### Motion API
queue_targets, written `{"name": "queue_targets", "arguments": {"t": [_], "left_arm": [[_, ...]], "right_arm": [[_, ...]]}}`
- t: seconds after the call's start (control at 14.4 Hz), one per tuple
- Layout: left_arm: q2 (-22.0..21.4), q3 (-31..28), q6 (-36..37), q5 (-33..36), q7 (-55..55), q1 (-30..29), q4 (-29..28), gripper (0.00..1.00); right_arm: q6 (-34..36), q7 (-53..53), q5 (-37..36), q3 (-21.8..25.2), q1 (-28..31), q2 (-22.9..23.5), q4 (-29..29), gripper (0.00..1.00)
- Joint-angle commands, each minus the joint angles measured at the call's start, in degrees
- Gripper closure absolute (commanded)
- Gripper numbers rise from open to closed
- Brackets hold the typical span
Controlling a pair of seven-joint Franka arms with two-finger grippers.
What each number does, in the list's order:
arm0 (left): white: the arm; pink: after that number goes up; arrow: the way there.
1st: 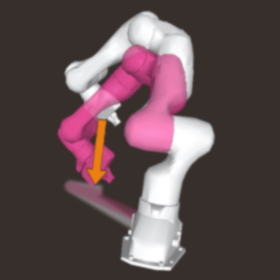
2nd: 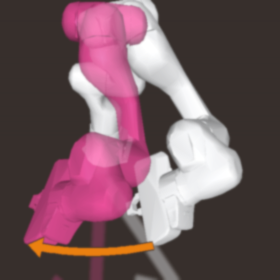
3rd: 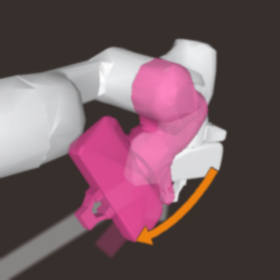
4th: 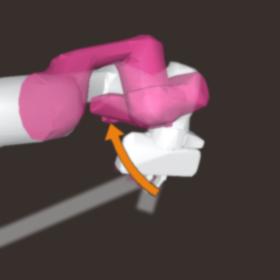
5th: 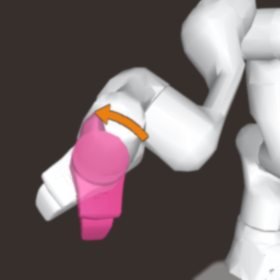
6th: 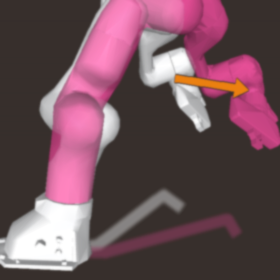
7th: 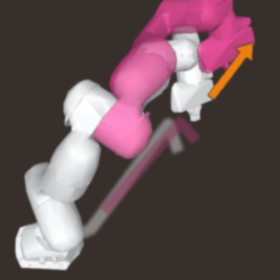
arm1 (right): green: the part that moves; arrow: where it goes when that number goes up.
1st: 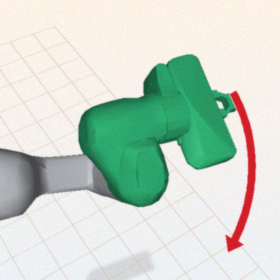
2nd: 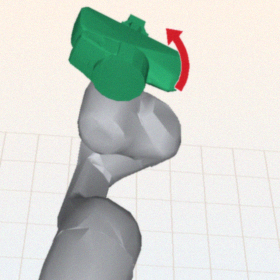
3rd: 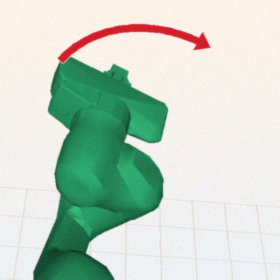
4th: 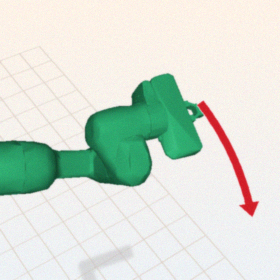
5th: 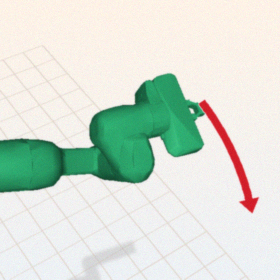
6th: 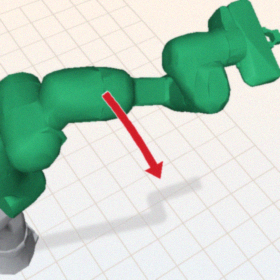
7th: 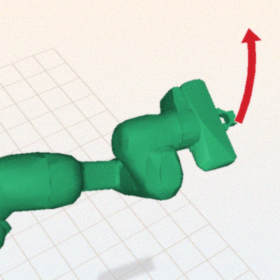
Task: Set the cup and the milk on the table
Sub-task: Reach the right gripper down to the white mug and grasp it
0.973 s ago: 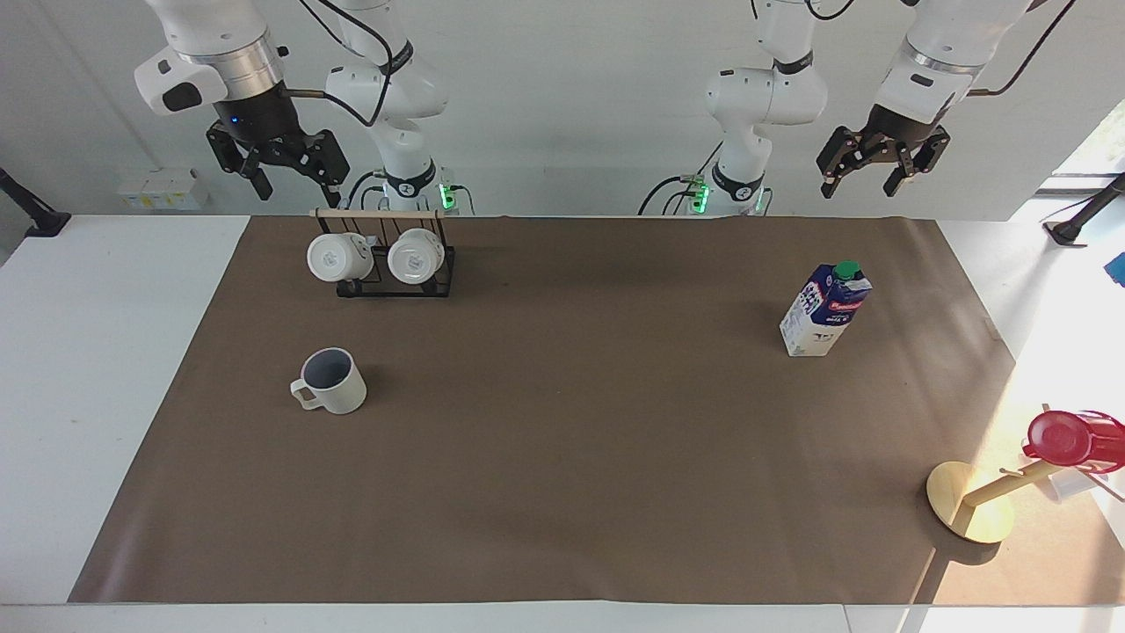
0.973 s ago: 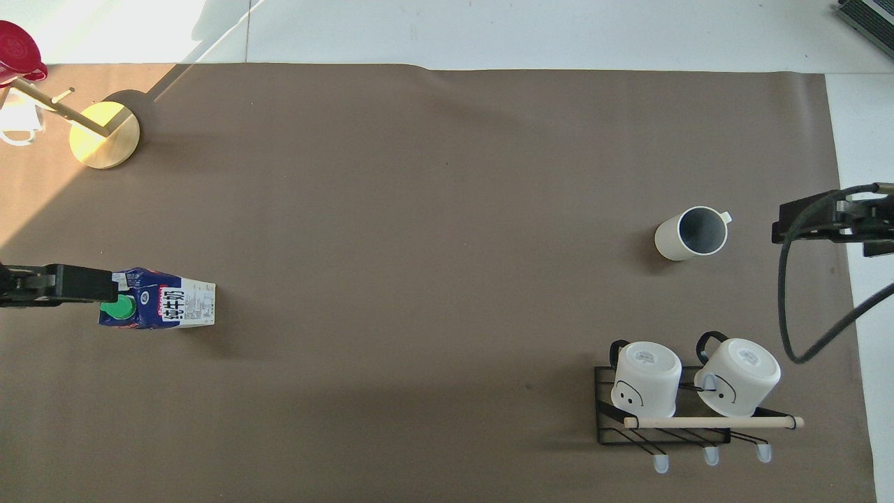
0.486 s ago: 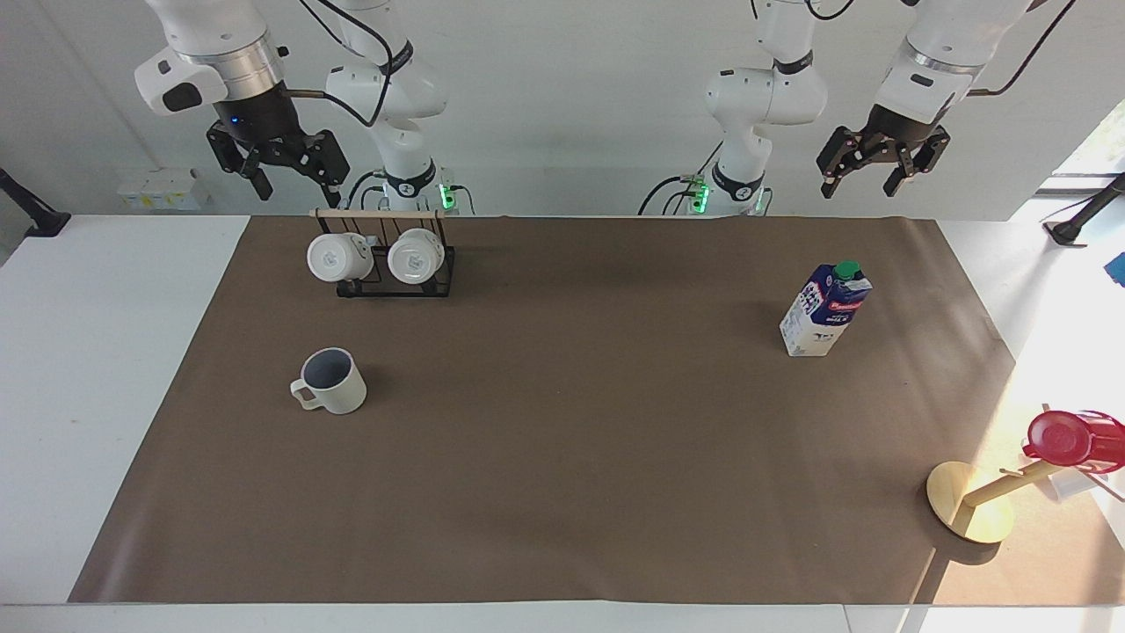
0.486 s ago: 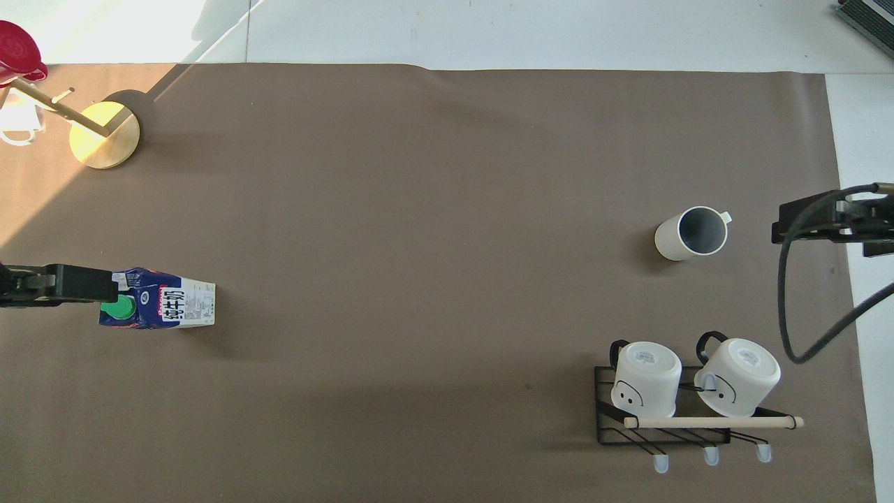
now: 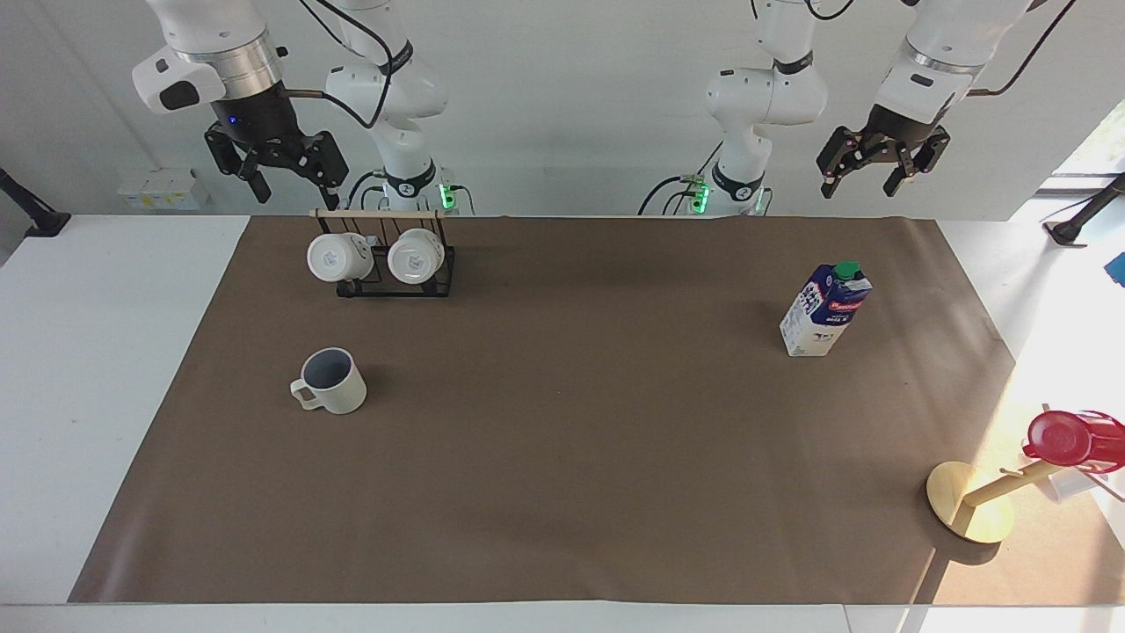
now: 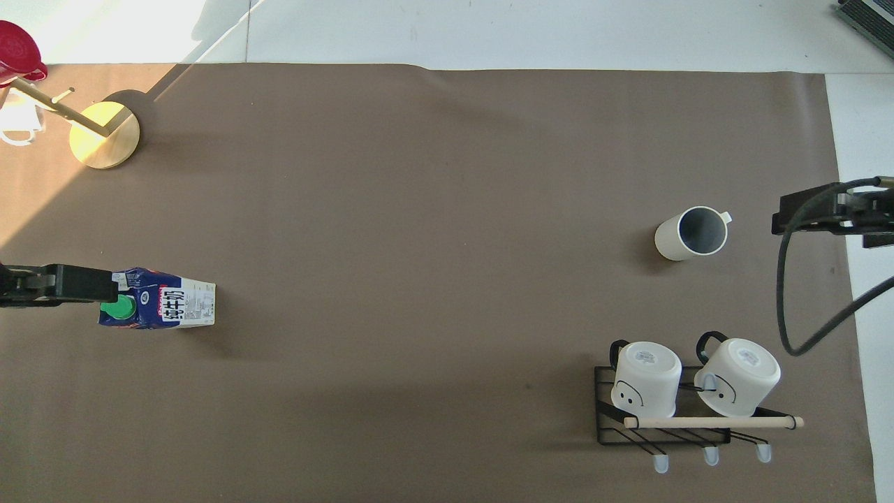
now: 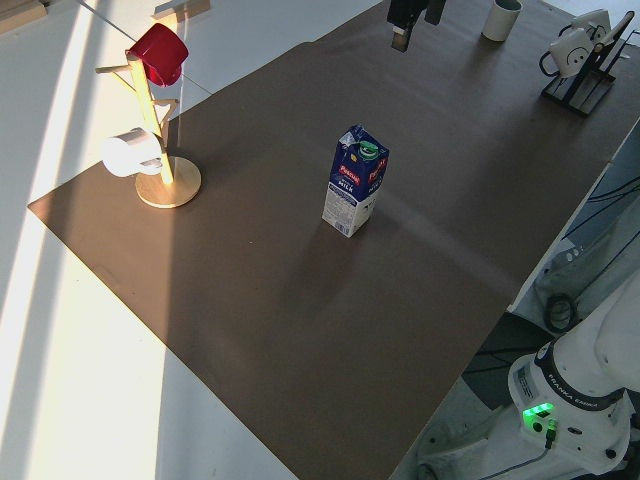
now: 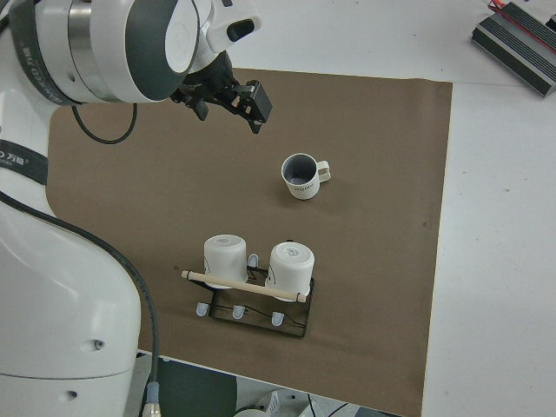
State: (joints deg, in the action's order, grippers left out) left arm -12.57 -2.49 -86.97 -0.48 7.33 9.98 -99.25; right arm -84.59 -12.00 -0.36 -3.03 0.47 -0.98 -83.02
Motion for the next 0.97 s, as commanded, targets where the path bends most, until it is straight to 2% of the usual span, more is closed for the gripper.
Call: {"name": "queue_targets", "arguments": {"t": [0.0,0.42,0.69,0.9], "left_arm": [[0.44,0.12,0.75,-0.75,0.32,-0.49,1.08,0.0],[0.44,0.12,0.75,-0.75,0.32,-0.49,1.08,0.0],[0.44,0.12,0.75,-0.75,0.32,-0.58,1.08,0.0],[0.35,0.12,0.75,-0.75,0.32,-0.49,1.08,0.0]], "right_arm": [[-3.12,1.1,1.06,-0.22,1.2,0.1,-1.18,0.0],[-5.67,1.01,0.01,-0.22,1.11,3.61,-1.26,0.0],[-14.35,1.01,-0.52,-0.22,0.76,4.67,-7.74,0.0],[-21.12,1.36,-0.52,-0.22,0.41,7.21,-11.89,0.0]]}}
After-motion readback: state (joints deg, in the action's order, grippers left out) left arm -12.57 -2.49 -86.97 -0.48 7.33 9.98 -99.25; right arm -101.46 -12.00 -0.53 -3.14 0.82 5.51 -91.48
